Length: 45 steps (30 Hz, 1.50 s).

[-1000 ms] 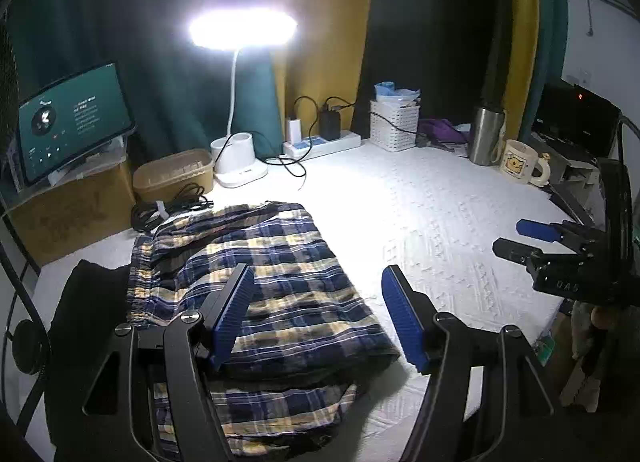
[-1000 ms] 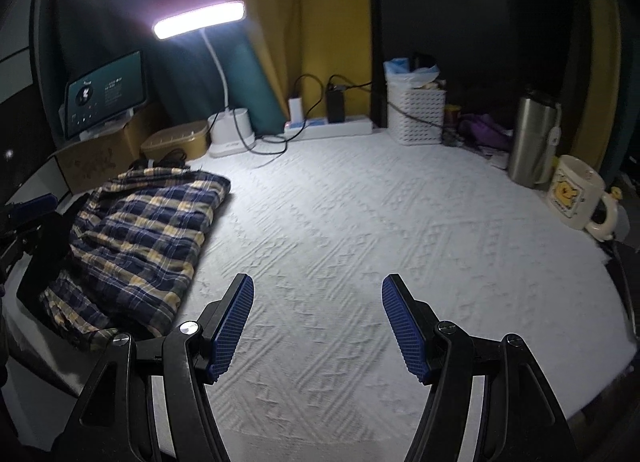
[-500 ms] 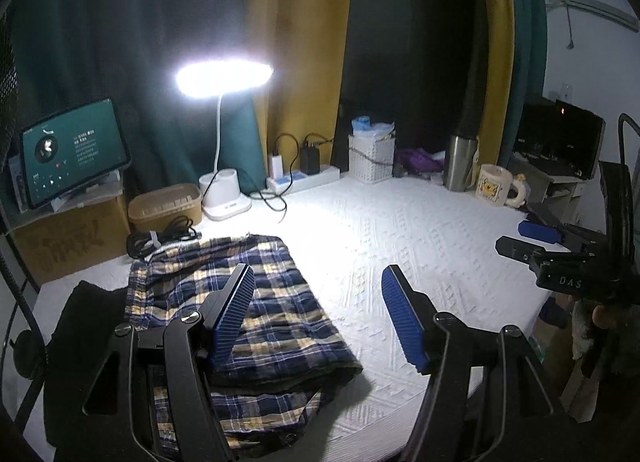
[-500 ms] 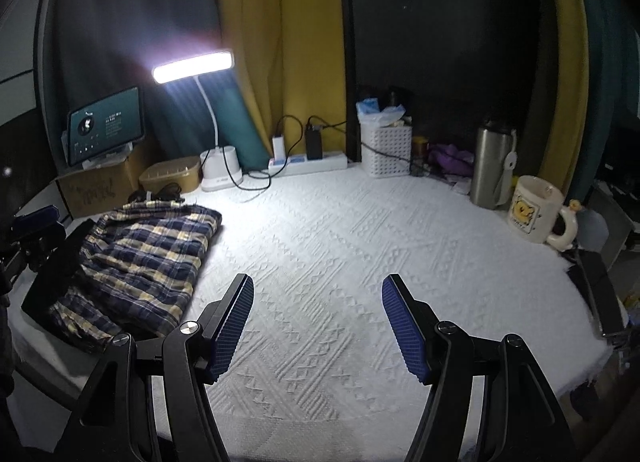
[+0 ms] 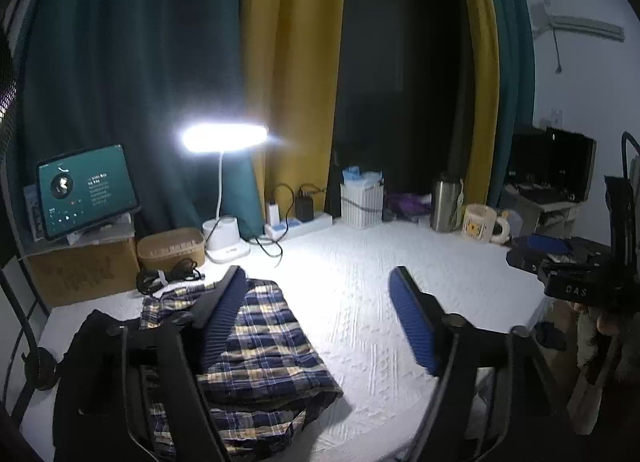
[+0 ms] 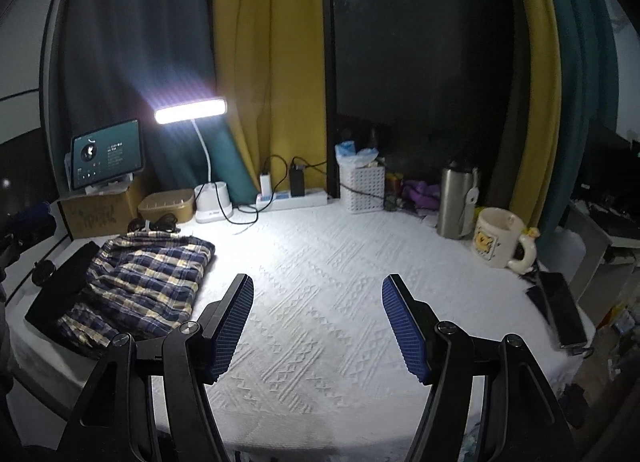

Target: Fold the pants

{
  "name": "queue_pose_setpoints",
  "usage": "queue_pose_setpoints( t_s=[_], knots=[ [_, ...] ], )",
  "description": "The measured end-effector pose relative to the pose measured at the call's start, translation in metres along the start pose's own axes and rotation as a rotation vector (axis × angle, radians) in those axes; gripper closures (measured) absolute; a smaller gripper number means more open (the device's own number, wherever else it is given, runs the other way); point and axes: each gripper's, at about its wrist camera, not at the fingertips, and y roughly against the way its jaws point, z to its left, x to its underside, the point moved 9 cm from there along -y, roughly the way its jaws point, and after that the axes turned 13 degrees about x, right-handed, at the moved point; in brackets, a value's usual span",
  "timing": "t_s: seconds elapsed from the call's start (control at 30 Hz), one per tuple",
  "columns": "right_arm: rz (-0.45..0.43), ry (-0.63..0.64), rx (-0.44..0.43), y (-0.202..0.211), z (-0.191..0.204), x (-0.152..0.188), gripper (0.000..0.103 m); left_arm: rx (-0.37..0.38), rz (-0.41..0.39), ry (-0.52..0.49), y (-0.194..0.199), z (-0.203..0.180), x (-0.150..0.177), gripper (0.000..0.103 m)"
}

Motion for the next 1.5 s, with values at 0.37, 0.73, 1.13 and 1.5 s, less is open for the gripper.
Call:
queue_pose_setpoints(
  t_s=[0.37,0.73,1.13,1.5],
  knots=[
    [-0.089,-0.003,0.038,0.044,-0.018,-0.016,0.024,0.011,-0.085,-0.017,0.022,-0.018,-0.018,0.02],
    [-0.19,-0.021,0.059,0.084,-0.021,-0.035,0.015,0.013,-0.157,-0.006,0.038,-0.024,-0.03,0.019],
    [-0.288,-0.015,0.068,0.123,-0.004,-0.058,0.008,-0.033,-0.253,-0.01,0.072,-0.012,-0.042,0.005],
    [-0.356,-0.036,0.061,0.153,0.009,-0.074,0.0,-0.142,-0.279,-0.047,0.092,-0.004,-0.049,0.001]
  ],
)
